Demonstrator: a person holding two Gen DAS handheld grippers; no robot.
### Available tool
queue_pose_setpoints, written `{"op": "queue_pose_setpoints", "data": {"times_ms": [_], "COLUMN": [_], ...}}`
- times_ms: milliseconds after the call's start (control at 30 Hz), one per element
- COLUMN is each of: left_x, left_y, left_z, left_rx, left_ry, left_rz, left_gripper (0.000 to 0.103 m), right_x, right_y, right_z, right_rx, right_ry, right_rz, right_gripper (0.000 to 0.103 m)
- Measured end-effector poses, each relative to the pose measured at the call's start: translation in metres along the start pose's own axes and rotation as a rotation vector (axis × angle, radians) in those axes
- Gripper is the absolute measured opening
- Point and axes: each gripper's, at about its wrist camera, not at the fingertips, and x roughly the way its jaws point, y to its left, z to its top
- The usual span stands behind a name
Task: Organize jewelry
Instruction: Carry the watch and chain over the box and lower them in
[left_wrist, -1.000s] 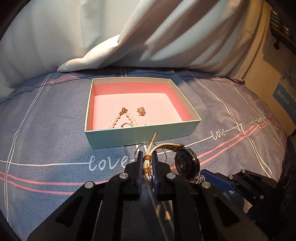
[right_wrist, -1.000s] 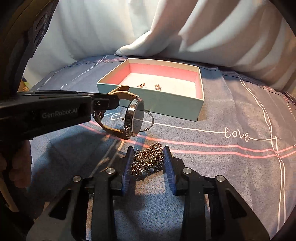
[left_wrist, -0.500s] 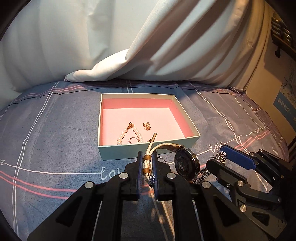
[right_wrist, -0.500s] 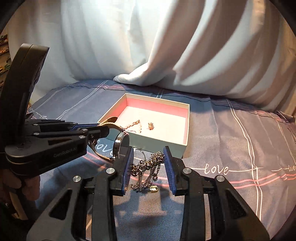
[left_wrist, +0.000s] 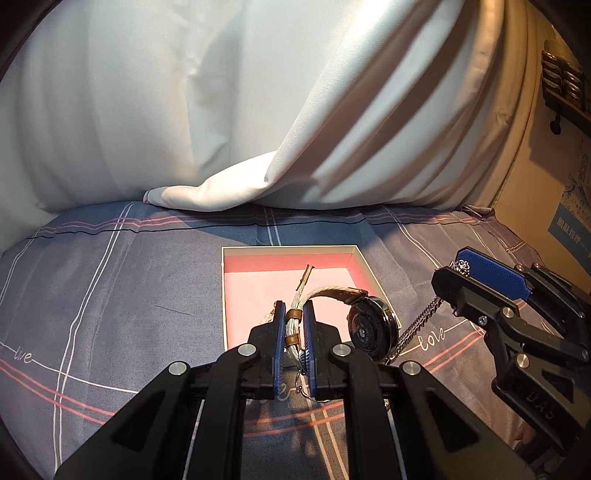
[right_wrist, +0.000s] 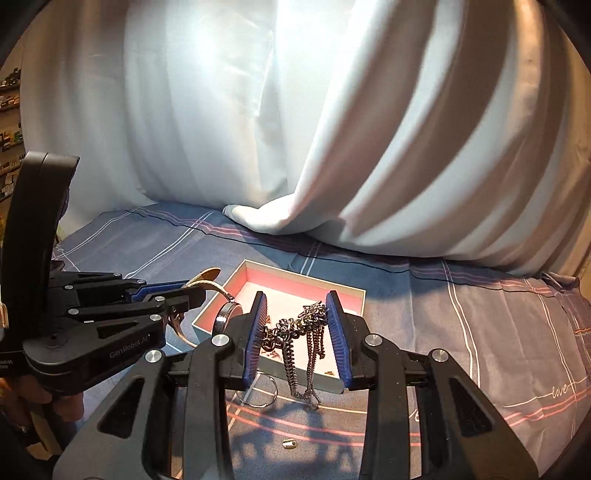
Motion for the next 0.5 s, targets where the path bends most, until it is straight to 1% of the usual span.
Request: {"op": "queue_pose_setpoints", "data": {"times_ms": [267,400,500], "left_x": [0.003,0.010,0.015], "left_y": [0.001,0.003,0.006], "left_z": [0.022,0.030,0.033], "left_rx": [-0.002,-0.012,-0.026], "left_ry": [-0.036,-0.031,-0.023], "left_rz": [0.019,0.026,0.029], "left_gripper": [0.009,0.009,0.009], "right_x": [0.008,0.020,0.031], "right_y": [-0.005,-0.009,-0.010], "right_z": [0.029,0.041,0.044], "right_rx": [-0.002,0.008,0.009], "right_ry": [-0.039,-0.028,-0.011], "right_rz": [-0.007,-0.003,-0.011], "right_gripper": [0.034,0.034,0.034]}}
